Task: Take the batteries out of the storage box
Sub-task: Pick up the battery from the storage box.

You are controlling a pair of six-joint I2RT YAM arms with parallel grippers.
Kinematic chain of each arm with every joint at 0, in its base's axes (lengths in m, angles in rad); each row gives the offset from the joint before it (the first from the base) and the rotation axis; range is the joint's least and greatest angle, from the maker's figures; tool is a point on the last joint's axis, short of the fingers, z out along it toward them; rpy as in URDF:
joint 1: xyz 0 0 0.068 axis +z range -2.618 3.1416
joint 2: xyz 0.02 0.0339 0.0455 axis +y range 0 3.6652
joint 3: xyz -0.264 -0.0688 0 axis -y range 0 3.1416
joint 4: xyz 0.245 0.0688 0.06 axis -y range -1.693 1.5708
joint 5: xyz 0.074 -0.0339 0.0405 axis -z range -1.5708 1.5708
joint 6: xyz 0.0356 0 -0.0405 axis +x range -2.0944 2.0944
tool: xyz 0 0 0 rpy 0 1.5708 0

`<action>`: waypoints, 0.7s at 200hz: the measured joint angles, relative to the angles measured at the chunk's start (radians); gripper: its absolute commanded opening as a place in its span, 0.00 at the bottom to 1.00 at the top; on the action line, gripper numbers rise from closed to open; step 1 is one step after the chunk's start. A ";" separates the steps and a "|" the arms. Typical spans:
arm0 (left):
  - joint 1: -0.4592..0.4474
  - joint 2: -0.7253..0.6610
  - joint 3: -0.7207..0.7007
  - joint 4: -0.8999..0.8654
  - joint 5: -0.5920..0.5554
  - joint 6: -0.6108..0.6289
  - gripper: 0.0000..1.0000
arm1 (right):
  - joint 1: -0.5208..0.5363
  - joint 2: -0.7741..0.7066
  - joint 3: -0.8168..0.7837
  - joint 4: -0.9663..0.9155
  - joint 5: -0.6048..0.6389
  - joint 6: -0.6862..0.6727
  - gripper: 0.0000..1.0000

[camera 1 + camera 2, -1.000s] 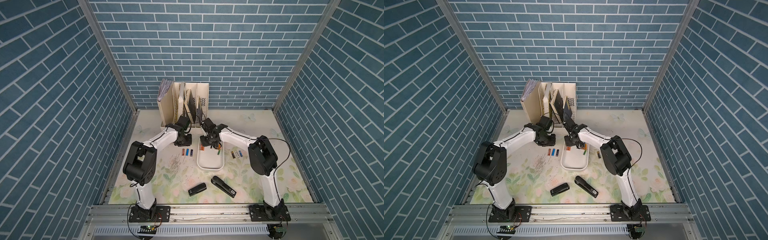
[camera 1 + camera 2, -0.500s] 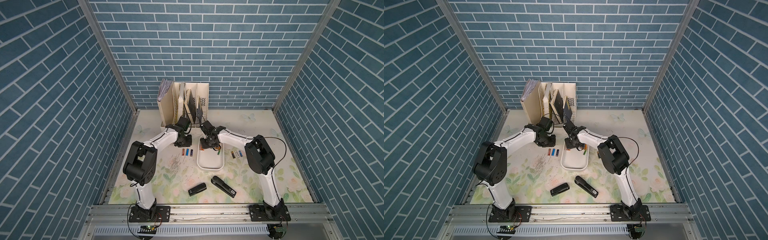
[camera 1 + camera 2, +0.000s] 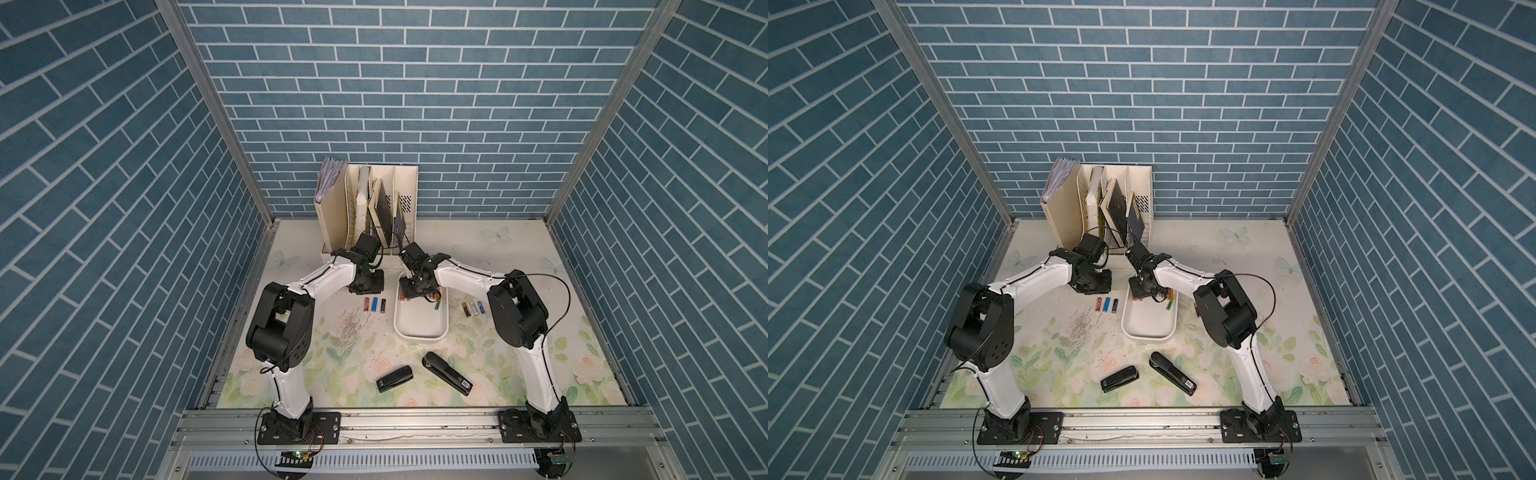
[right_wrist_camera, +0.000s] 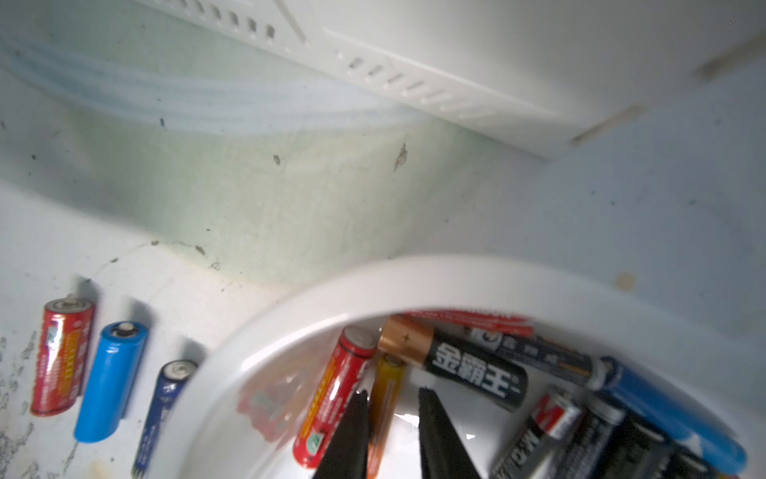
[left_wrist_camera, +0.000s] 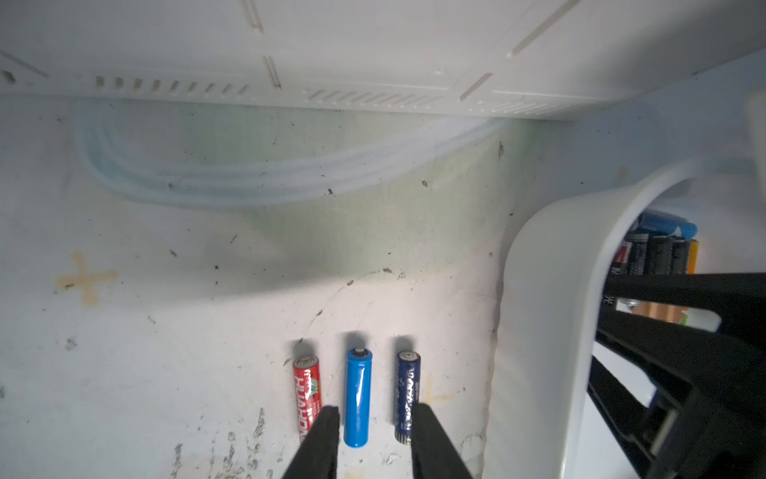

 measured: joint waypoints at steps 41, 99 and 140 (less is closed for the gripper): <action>0.000 0.000 0.000 0.000 0.000 0.000 0.35 | 0.004 0.005 -0.008 -0.003 0.017 -0.002 0.23; 0.000 0.000 0.000 0.000 -0.001 0.000 0.35 | 0.007 0.006 -0.008 -0.008 0.043 -0.006 0.21; 0.000 0.000 0.000 0.000 -0.001 0.000 0.35 | 0.007 0.006 -0.008 -0.018 0.072 -0.028 0.17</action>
